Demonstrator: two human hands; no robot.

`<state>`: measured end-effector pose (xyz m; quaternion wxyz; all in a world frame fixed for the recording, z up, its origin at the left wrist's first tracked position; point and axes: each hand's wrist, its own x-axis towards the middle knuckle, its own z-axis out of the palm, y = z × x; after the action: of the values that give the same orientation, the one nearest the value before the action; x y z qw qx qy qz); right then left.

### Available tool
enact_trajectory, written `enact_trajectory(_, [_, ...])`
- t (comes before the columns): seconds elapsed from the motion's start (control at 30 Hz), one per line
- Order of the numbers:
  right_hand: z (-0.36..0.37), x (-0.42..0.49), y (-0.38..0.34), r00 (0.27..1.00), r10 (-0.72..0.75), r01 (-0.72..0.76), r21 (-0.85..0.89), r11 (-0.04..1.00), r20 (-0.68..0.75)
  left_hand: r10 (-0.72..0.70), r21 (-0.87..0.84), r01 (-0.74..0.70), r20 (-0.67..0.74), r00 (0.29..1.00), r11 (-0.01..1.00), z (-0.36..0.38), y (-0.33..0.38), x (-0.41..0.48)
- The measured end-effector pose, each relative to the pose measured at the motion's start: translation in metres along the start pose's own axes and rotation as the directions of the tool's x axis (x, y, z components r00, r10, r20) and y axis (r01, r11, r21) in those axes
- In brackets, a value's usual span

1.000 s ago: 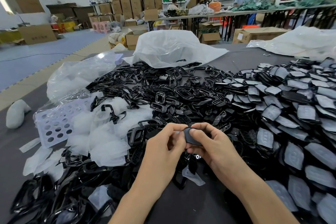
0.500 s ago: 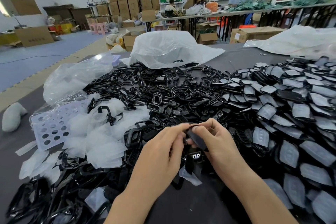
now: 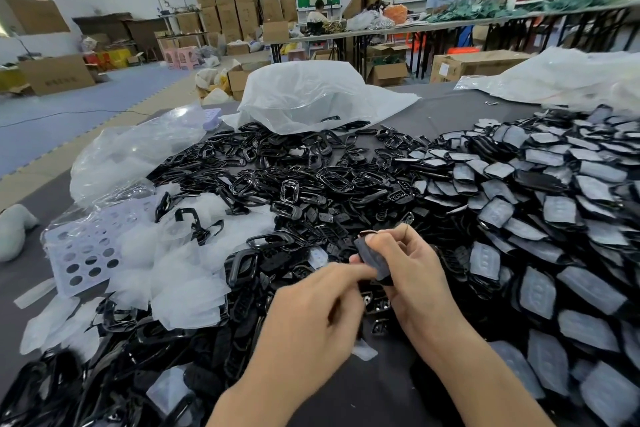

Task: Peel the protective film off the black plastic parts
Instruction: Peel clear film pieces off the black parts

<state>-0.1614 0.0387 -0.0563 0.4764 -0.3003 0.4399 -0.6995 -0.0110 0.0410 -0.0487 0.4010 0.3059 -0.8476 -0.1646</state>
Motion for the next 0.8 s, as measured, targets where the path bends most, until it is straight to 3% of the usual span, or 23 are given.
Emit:
enact_trajectory(0.07, [0.000, -0.001, 0.000, 1.000, -0.011, 0.012, -0.039, 0.999, 0.026, -0.041, 0.060, 0.043, -0.037, 0.998, 0.997, -0.004, -0.004, 0.002])
enact_trajectory(0.2, [0.000, -0.004, -0.001, 1.000, -0.010, 0.010, -0.042, 0.999, 0.009, 0.040, 0.199, -0.060, 0.106, 0.994, 0.978, -0.005, -0.003, 0.002])
enact_trajectory(0.33, [0.000, -0.004, -0.001, 1.000, 0.014, -0.014, -0.016, 1.000, -0.008, 0.105, 0.155, -0.129, 0.155, 0.982, 0.980, -0.001, 0.001, 0.001])
enact_trajectory(0.5, [0.000, -0.002, -0.002, 1.000, 0.004, -0.004, -0.030, 1.000, -0.007, 0.091, 0.065, -0.094, 0.044, 0.995, 0.993, -0.005, -0.001, 0.001])
enact_trajectory(0.63, [-0.002, -0.004, 0.000, 1.000, -0.028, 0.028, -0.158, 0.987, 0.002, 0.071, 0.151, -0.079, 0.060, 0.996, 0.985, -0.007, -0.005, 0.002])
enact_trajectory(0.8, [0.001, -0.006, -0.002, 1.000, 0.021, -0.021, -0.020, 1.000, -0.005, 0.156, 0.129, -0.173, 0.133, 0.979, 0.977, 0.003, -0.002, -0.002])
